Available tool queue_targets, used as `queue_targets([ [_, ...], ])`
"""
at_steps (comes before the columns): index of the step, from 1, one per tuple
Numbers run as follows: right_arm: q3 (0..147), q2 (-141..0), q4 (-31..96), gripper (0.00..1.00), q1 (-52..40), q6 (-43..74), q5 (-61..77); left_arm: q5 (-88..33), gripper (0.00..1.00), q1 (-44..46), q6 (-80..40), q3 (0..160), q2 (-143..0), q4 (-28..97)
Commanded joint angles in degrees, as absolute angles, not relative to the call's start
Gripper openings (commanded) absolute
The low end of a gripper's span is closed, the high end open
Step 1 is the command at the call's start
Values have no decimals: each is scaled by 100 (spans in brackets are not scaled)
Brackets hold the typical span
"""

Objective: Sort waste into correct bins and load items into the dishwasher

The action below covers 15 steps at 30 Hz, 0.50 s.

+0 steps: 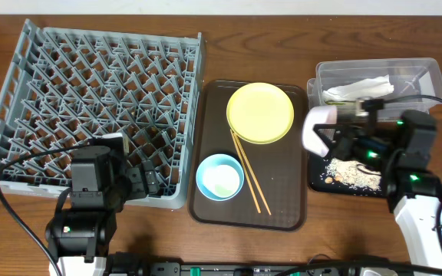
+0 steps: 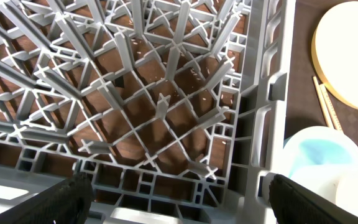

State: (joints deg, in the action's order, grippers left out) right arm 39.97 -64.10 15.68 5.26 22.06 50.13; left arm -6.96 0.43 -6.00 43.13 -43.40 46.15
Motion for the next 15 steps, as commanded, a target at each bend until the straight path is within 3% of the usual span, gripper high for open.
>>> queue_targets([
  [1,4567,-6495,2088,1,-226,1479,3474,-707,94,19,-628,4447,-4335,4622],
  [6,5929,-7210,2978,1,-1365,626,2150,-707,94,19,-628,4449,-4335,4622],
  [11,6287,-7948,2788,1,-2023,-266,1835,-707,93,19,-628,4449,-4335,4622],
  [15,6287,-8702,2473,1,-2471,-316,1452,-707,93,19,-628,4449,-4335,4622],
])
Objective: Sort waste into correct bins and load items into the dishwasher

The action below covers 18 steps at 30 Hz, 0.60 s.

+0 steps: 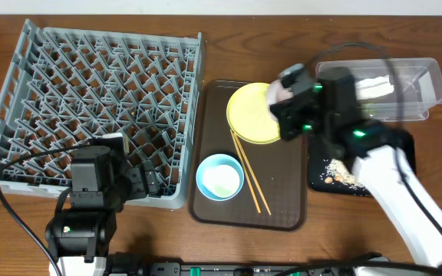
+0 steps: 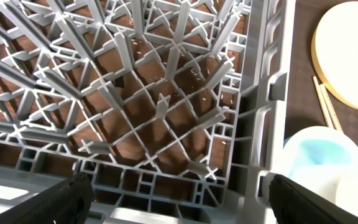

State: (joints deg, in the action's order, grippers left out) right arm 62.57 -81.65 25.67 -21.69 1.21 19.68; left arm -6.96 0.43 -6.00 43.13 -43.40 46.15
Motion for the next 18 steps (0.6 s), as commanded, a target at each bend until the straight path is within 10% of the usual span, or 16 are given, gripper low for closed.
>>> queue_targets([
  [1,6287,-8943,2368,1,-2580,-316,1393,-707,93,19,-628,4449,-4335,4622],
  [11,6287,-10307,1789,1,-3011,-440,1328,-707,94,19,-628,4449,-4335,4622],
  [18,6436,-9900,2261,34,-3046,-427,1391,-707,93,19,-628,4449,-4335,4619],
])
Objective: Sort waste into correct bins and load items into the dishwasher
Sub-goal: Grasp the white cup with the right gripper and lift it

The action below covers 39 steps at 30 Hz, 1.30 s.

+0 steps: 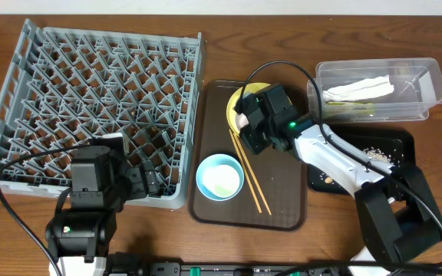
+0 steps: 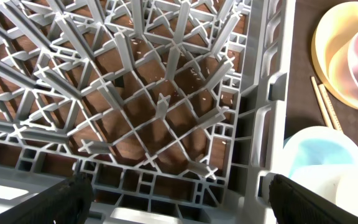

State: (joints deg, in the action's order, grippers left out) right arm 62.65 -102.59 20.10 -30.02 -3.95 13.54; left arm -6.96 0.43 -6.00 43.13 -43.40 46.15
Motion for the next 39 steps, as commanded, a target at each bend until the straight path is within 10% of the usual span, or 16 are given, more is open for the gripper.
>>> queue_targets([
  [1,6508,-9747,2440,35,-3046,-368,1398,-707,93,19,-628,4449,-4335,4619],
  [21,6622,-9496,4307,36,-3811,91,2174,-707,93,19,-628,4449,-4335,4622],
  [39,7474,-9286,4274,1,-3291,318,2095,-1249,93,19,-910,4447,-4346,4401],
])
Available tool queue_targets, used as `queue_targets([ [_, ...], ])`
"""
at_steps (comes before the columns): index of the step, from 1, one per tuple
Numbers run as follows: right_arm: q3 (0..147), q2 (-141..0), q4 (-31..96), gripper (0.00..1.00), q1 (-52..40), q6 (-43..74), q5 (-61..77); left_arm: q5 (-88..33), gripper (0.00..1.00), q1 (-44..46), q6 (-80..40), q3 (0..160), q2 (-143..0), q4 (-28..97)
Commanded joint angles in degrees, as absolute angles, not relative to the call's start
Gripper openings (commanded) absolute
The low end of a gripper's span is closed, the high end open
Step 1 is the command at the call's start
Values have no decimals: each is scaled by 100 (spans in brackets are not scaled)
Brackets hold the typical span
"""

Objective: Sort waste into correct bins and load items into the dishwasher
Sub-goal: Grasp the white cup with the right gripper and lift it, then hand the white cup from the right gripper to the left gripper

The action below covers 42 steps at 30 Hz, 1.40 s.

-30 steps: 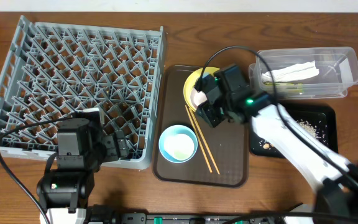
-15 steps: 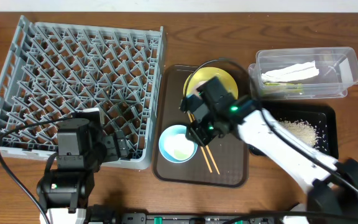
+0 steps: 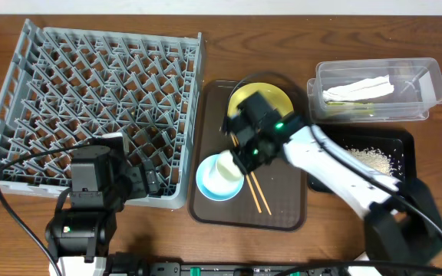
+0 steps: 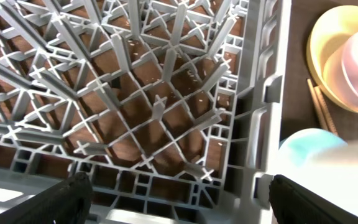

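Observation:
The grey dish rack [image 3: 98, 100] fills the left side. On the brown tray [image 3: 282, 207] lie a yellow plate [image 3: 271, 96], a blue bowl [image 3: 209, 182] and chopsticks [image 3: 255, 192]. My right gripper [image 3: 236, 157] reaches down to the bowl's rim with a pale cup [image 3: 225, 167] at its tip. Whether the gripper grips the cup is hidden. In the left wrist view a pink round shape [image 4: 356, 65] shows on the plate [image 4: 328, 43]. My left gripper [image 4: 179, 199] hangs open over the rack's near right corner [image 4: 253, 155], holding nothing.
A clear bin [image 3: 374, 92] with white paper scraps stands at the back right. In front of it a black tray [image 3: 367, 161] holds spilled rice. The right arm's white link [image 3: 336, 165] crosses over the brown tray's right edge.
My right gripper was over the yellow plate's left side and is now down at the blue bowl, with a pale cup at its tip. The left wrist view has shifted slightly.
My right gripper first held a pale cup tilted over the black tray, where rice lay. Then it was beside the clear bin with the cup, then over the yellow plate, and now at the blue bowl. My left gripper stayed open over the rack's corner.

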State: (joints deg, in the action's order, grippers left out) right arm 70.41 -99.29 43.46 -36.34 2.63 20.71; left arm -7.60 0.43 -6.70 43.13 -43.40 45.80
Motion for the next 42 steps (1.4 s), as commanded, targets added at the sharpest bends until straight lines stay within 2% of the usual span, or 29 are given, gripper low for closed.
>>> queue_targets([
  [1,7502,-9164,4213,1,-3175,322,2130,-1463,93,19,-910,4447,-4362,4311],
  [6,7502,-8737,3907,1,-2585,862,2414,-2311,93,19,-910,4447,-4567,3835],
  [13,7500,-8722,3664,1,-1966,941,4508,-4298,93,19,-908,4447,-5078,2539],
  [19,7500,-8724,3562,1,-1833,941,6187,-6528,93,19,-910,4447,-5472,1155],
  [27,7500,-8724,3339,1,-1839,941,7203,-8370,93,19,-910,4447,-5655,5],
  [32,7500,-8724,3208,1,-1865,941,7848,-8593,93,19,-910,4447,-5653,-276],
  [42,7500,-8724,3186,1,-2165,945,7852,-8589,94,45,-910,4447,-5653,-298],
])
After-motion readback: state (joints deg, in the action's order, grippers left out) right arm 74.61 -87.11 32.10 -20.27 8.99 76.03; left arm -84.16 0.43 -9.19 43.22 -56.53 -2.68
